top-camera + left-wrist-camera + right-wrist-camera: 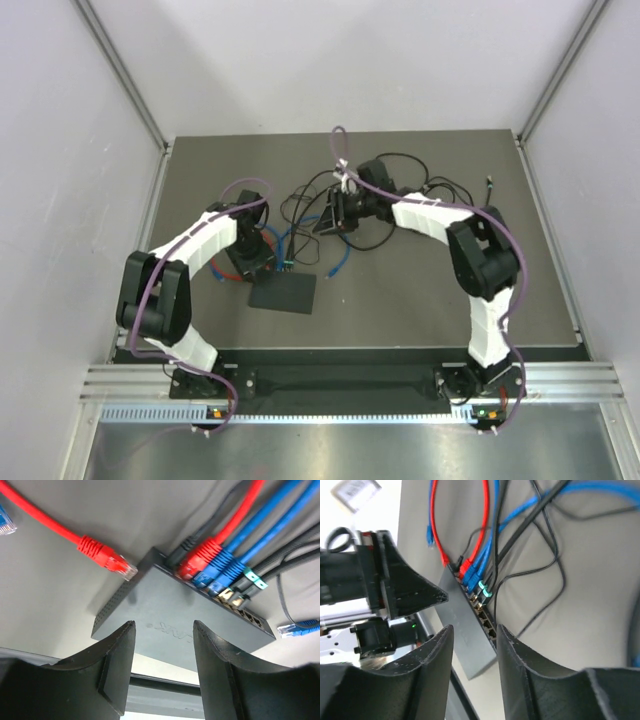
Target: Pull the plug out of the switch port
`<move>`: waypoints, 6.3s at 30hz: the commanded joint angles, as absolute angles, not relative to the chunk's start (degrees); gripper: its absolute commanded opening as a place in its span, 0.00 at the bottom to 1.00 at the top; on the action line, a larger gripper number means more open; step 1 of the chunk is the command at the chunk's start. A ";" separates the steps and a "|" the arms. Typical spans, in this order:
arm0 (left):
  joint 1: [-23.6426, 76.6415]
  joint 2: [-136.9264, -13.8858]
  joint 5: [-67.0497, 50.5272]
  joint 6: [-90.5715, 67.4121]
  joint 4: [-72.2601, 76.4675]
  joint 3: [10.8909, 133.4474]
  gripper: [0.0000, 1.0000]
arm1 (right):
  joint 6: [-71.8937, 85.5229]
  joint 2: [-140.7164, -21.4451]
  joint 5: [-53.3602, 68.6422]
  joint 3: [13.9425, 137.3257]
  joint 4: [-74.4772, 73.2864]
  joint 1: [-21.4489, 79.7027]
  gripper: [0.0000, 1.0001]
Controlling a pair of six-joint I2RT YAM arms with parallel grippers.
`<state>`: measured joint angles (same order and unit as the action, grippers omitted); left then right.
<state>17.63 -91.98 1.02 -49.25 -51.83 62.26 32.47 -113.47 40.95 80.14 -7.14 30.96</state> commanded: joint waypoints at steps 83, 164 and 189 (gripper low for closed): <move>14.94 -92.90 -3.96 -48.87 -47.02 54.76 0.56 | 67.32 -135.52 47.99 68.21 43.49 39.90 0.05; 15.03 -93.34 -3.16 -47.11 -47.90 51.15 0.54 | 45.45 -125.16 32.25 77.52 14.68 37.09 0.20; 15.12 -94.66 -3.87 -46.58 -47.55 51.77 0.54 | 25.93 -119.97 34.62 82.96 -3.77 36.21 0.48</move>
